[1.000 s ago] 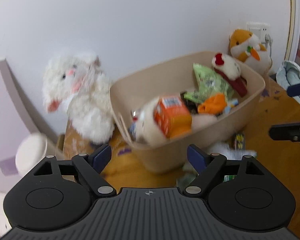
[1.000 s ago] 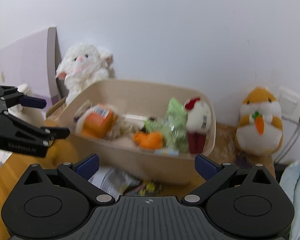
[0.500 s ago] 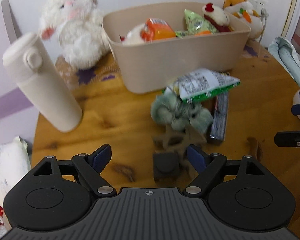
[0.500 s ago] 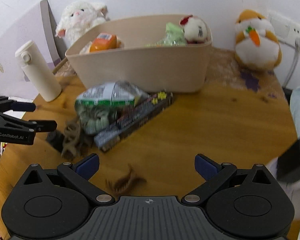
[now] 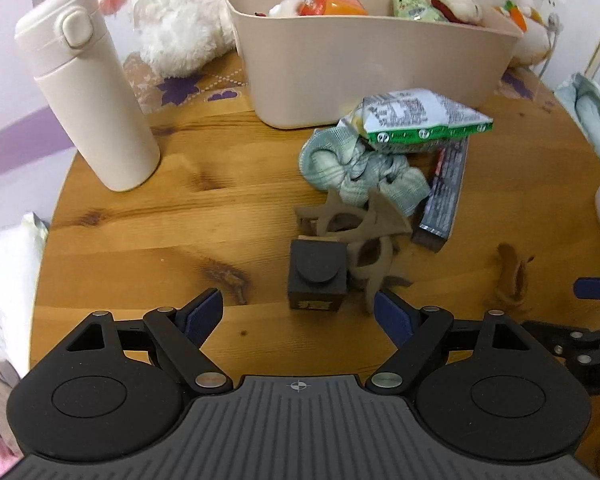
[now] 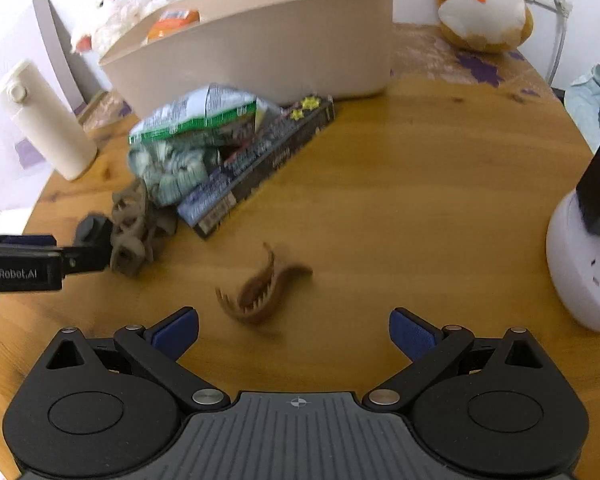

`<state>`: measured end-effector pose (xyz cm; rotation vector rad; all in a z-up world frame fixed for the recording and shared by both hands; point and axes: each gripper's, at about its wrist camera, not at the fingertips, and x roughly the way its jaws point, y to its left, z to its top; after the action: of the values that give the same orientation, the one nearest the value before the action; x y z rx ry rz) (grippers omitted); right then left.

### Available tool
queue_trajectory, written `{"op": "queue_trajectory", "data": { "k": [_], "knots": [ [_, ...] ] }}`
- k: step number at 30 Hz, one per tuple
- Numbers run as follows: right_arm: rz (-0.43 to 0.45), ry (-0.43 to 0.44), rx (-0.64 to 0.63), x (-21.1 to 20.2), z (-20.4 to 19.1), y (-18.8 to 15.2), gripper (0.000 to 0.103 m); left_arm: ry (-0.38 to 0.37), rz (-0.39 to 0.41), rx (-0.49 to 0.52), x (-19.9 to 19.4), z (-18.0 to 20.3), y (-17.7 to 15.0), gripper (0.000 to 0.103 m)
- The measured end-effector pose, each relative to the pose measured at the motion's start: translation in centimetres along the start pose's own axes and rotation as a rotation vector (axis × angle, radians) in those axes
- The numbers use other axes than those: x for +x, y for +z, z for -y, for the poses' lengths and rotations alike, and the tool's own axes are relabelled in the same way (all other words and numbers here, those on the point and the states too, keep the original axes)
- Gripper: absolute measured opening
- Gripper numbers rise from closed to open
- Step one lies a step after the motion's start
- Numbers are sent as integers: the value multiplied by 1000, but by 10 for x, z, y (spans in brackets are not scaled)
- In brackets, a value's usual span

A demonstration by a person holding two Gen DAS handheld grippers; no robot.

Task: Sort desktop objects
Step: 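Move both tools back from the basket to the remaining table items, then grasp the black cube with left tool while right tool grasps brown hair clip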

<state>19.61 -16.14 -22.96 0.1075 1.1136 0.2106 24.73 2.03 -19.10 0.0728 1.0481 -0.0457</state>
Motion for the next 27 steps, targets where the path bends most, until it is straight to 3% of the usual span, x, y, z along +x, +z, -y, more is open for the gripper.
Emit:
{"op": "queue_trajectory", "data": {
  "k": [9,15,18,22,25,27],
  "knots": [
    [30,-18,75,2,6,-5,103,-95,-11,-35,10,-4,-6,86],
    [53,-30,3,8,-2,-5,103,-116,-2,-28,11,-1,-9,84],
    [57,-26,-5,10,-5,-5,103,-135,-42,-3,18,2,-11,74],
    [39,-26,-66,14,-11,-3,103,-113,-17,42,19,7,-13,74],
    [35,-32,-121,16,-16,-3,103,-91,-5,60,23,9,-11,76],
    [30,-56,-173,20,-21,-2,103,-80,2,72,27,9,-9,87]
  ]
}}
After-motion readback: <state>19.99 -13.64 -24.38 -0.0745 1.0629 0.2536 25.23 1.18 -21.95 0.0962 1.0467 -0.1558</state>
